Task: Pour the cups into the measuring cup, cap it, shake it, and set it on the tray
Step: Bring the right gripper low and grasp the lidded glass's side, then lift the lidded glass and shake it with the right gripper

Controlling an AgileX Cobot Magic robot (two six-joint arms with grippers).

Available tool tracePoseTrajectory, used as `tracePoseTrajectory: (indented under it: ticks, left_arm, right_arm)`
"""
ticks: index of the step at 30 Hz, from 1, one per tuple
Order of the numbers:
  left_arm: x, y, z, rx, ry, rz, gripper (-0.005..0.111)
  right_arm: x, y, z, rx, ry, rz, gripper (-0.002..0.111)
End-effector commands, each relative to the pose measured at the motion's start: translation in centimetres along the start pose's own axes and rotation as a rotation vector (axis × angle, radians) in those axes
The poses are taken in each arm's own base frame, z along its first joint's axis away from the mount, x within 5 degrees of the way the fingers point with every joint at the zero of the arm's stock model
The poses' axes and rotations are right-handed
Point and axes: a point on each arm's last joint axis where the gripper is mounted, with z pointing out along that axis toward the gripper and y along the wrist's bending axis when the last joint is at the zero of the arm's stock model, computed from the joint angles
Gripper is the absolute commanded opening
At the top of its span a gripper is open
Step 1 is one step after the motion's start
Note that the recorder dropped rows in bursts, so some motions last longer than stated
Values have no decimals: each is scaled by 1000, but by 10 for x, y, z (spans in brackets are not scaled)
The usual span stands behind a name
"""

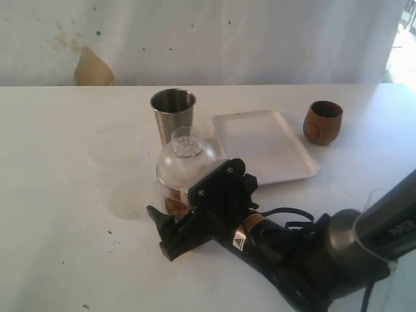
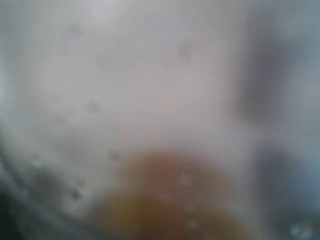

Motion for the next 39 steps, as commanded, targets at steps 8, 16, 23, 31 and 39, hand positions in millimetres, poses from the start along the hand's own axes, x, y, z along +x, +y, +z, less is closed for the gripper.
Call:
tracePoseTrajectory:
  ticks: [8,16,23,31,39]
  left_arm:
    - [1,0,0,3,1,-9,0]
    - [1,0,0,3,1,-9,0]
    - [1,0,0,3,1,-9,0]
    - [1,0,0,3,1,-9,0]
    - [1,0,0,3,1,-9,0]
  right_arm:
    - [1,1,7,-5,-13,2,105]
    - [1,1,7,-5,-20,2,105]
    - [1,1,7,-3,-20,3,89]
    - [2,1,7,-3,-3,-7,0]
    - [-40,0,-6,-14,-121,11,0]
